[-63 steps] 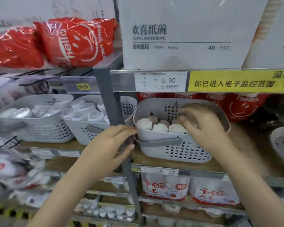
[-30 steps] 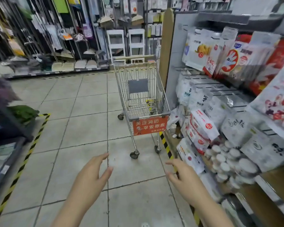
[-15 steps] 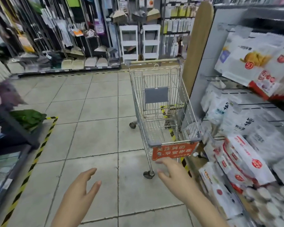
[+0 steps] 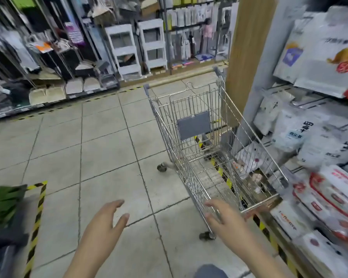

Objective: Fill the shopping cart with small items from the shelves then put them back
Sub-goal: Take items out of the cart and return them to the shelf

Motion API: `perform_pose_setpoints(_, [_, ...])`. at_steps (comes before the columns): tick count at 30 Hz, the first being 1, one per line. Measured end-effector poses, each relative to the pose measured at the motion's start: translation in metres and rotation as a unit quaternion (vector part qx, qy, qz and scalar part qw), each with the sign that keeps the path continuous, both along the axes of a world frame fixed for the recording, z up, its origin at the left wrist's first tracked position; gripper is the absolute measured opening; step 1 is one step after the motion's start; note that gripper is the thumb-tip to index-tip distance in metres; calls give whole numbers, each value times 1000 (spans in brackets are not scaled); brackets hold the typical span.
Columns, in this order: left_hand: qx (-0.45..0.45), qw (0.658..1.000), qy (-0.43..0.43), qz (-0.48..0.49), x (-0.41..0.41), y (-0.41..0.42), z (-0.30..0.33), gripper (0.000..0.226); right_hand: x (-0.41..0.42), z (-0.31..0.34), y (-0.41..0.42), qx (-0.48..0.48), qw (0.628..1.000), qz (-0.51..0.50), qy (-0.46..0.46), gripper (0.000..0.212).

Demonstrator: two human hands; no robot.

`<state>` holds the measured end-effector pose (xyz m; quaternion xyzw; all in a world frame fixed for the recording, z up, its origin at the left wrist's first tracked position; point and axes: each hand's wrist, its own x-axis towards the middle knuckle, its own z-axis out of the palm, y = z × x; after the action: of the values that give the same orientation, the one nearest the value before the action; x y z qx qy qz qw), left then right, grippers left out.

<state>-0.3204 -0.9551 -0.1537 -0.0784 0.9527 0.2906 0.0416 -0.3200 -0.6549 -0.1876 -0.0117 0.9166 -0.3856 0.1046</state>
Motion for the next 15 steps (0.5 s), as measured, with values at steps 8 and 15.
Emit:
perform_pose_setpoints(8, [1, 981, -14, -191, -165, 33, -2, 43, -100, -21, 6, -14, 987, -153, -49, 31])
perform_pose_setpoints(15, [-23, 969, -27, -243, -291, 13, -12, 45, -220, -28, -32, -17, 983, -175, -56, 32])
